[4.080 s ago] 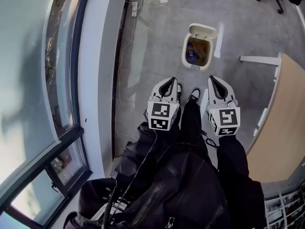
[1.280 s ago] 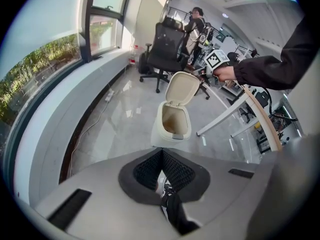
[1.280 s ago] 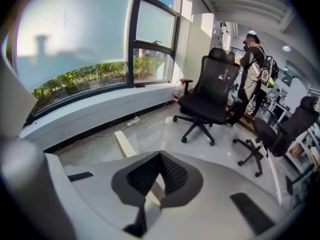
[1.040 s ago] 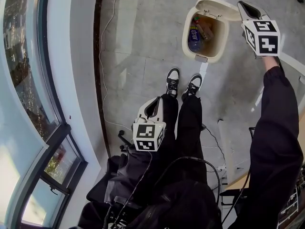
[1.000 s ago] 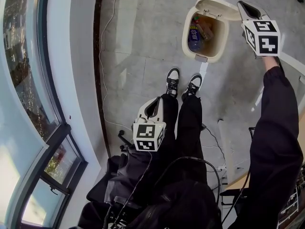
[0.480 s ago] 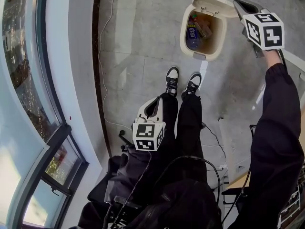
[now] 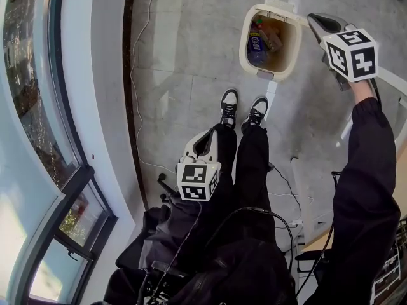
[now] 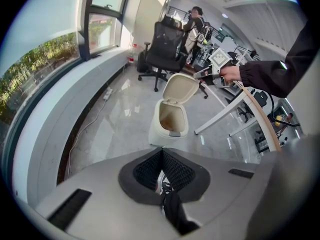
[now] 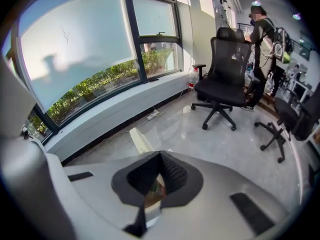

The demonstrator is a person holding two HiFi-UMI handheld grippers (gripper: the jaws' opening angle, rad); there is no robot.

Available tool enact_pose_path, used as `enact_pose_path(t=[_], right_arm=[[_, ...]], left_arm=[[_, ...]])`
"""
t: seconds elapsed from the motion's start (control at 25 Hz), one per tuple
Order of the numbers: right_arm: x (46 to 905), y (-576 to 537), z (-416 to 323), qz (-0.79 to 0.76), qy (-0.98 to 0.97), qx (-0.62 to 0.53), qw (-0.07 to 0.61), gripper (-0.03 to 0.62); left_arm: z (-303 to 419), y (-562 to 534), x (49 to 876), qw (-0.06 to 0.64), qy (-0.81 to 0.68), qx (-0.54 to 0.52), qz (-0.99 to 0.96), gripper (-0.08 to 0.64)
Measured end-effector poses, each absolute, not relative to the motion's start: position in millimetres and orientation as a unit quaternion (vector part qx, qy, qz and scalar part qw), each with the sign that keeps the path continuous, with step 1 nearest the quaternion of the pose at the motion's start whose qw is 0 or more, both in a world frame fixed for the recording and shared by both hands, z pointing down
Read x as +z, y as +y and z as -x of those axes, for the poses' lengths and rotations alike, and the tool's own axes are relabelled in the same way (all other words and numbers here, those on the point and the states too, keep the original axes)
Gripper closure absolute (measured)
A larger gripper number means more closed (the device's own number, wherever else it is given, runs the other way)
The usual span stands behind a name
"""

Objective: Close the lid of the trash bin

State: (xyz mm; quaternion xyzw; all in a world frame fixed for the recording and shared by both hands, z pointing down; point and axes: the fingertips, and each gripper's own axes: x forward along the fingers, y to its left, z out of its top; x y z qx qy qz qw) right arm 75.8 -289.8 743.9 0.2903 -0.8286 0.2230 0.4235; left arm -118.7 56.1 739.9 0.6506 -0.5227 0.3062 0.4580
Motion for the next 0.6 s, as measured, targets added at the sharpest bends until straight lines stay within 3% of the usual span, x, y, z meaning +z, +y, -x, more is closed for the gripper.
enact_pose_path(t=[0.6], right_arm=[[770,-206,-69,-0.248,-0.826,0.262,0.433,0.592]], left_arm=[[114,66,740,0.458,-0.517,0.310,-0.653,0.558]])
